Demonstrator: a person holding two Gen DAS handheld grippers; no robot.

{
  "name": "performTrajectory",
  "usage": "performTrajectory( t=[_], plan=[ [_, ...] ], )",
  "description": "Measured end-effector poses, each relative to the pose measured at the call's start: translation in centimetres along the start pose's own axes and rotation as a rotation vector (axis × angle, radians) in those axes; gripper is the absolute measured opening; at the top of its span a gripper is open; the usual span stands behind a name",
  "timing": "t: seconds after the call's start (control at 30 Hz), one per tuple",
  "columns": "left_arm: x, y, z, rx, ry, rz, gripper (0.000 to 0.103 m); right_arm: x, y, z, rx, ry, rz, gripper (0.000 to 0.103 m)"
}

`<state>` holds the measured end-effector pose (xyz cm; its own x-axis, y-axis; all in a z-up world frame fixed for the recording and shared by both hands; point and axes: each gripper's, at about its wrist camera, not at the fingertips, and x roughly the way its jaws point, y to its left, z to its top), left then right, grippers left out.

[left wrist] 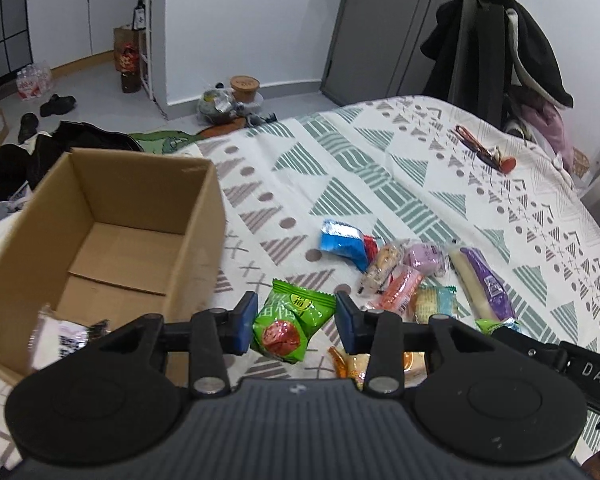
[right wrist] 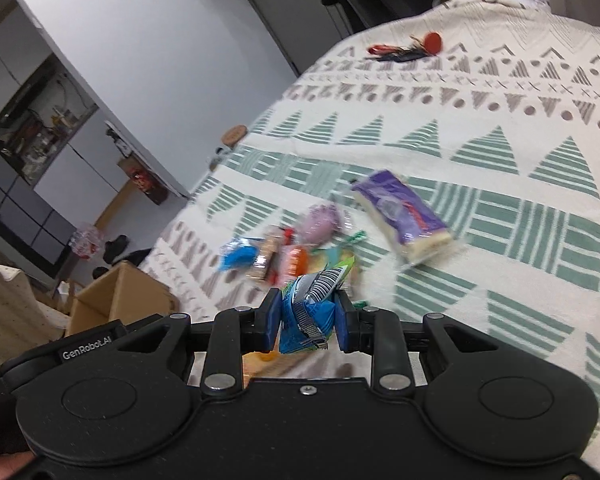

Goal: Organize snacks
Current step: 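Carry both packs into the cardboard box and release them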

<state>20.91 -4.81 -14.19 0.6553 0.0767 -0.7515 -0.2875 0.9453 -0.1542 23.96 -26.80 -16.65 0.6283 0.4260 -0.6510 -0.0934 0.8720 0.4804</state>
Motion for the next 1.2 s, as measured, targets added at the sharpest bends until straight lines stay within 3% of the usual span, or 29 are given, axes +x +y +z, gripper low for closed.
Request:
performTrajectory(
  t=[0.67, 1.2],
  plan=[
    [-5.4, 6.8, 1.5, -0.093, -0.081, 0.076, 0.041, -0.1, 8.0, -1.8, -0.146, -0.068, 0.075, 0.027],
    [-6.1, 13.1, 2.8, -0.198, -0.083, 0.09, 0.041, 2.4, 11.6, -2.7, -0.123, -0.035, 0.163, 0.027]
  ],
)
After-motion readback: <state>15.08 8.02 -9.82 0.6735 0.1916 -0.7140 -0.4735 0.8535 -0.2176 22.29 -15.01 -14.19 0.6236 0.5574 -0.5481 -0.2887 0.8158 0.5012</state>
